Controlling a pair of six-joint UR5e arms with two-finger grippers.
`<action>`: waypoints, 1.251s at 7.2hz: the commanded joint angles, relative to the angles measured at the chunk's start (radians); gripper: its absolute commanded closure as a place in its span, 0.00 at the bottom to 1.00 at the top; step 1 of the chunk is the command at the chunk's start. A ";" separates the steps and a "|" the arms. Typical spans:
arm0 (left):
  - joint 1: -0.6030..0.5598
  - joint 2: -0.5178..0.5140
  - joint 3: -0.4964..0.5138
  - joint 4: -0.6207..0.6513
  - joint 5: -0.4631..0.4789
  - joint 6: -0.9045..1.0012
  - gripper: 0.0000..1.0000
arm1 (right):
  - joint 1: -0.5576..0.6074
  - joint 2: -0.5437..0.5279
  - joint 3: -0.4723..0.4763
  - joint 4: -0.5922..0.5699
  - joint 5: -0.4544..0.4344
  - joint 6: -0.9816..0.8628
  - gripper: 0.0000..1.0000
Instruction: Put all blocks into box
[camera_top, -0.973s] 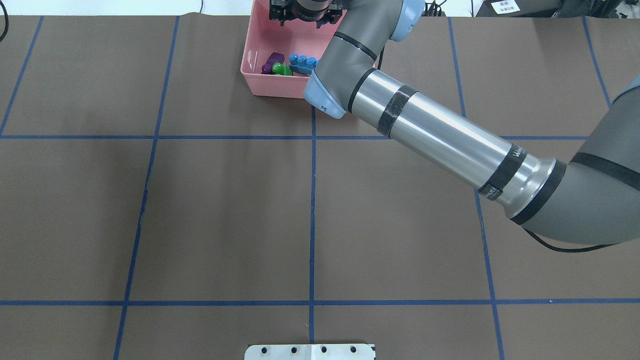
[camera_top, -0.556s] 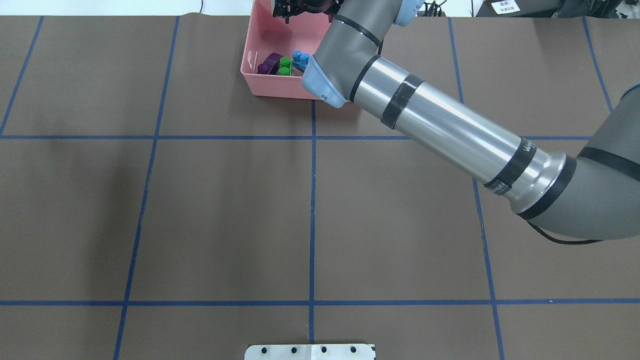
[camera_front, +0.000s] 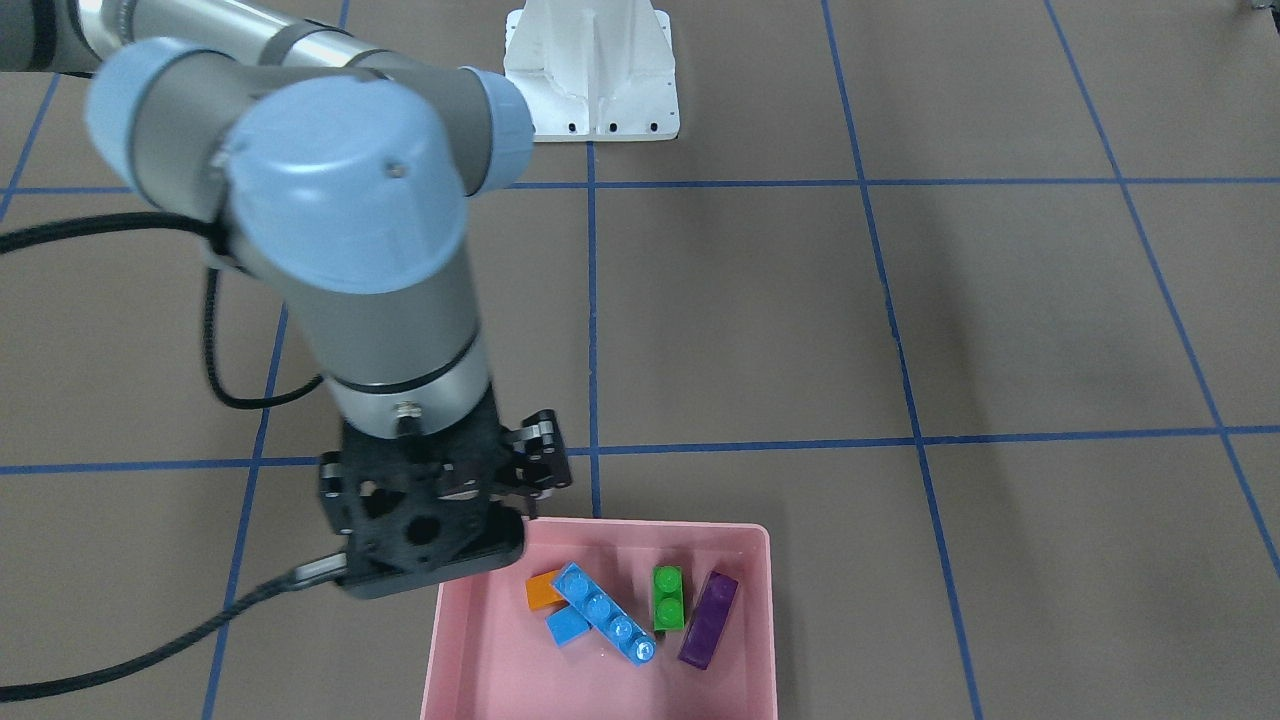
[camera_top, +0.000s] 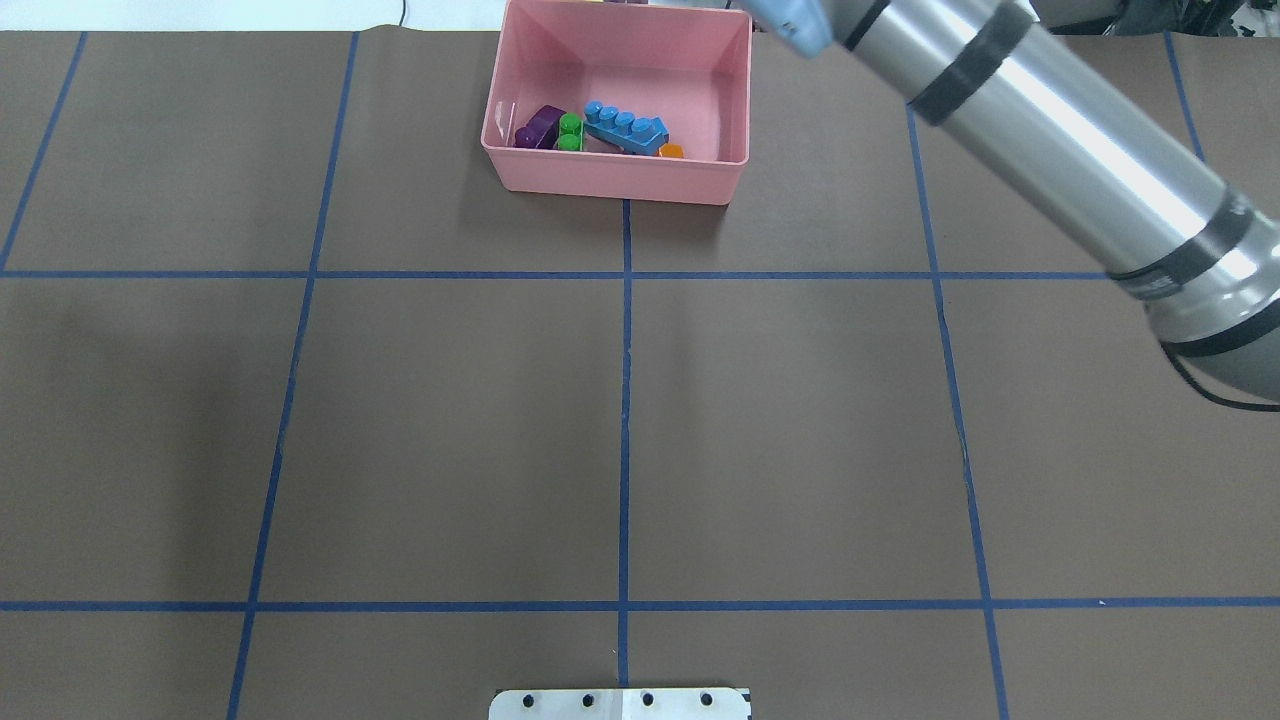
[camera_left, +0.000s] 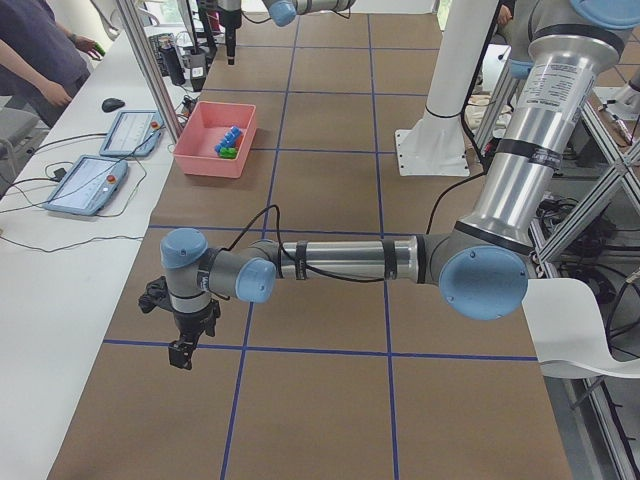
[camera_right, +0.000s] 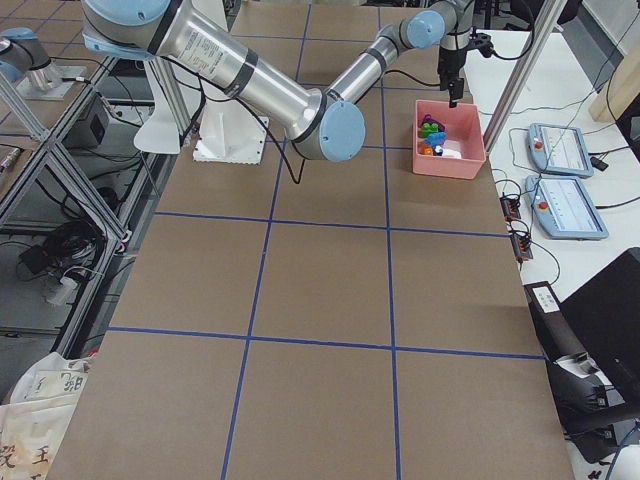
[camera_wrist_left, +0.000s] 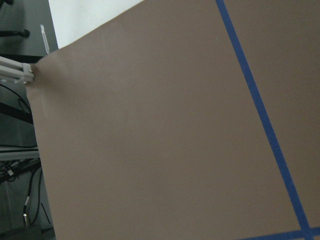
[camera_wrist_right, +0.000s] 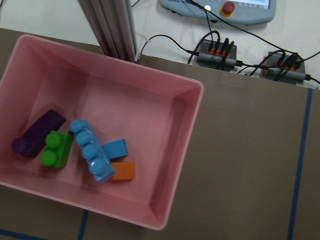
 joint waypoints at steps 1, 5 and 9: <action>-0.003 0.006 -0.175 0.262 -0.033 0.005 0.00 | 0.131 -0.211 0.170 -0.115 0.094 -0.224 0.00; -0.016 0.191 -0.334 0.221 -0.185 -0.045 0.00 | 0.303 -0.656 0.405 -0.108 0.203 -0.479 0.00; -0.014 0.291 -0.325 -0.064 -0.177 -0.145 0.00 | 0.351 -0.858 0.452 -0.083 0.238 -0.470 0.00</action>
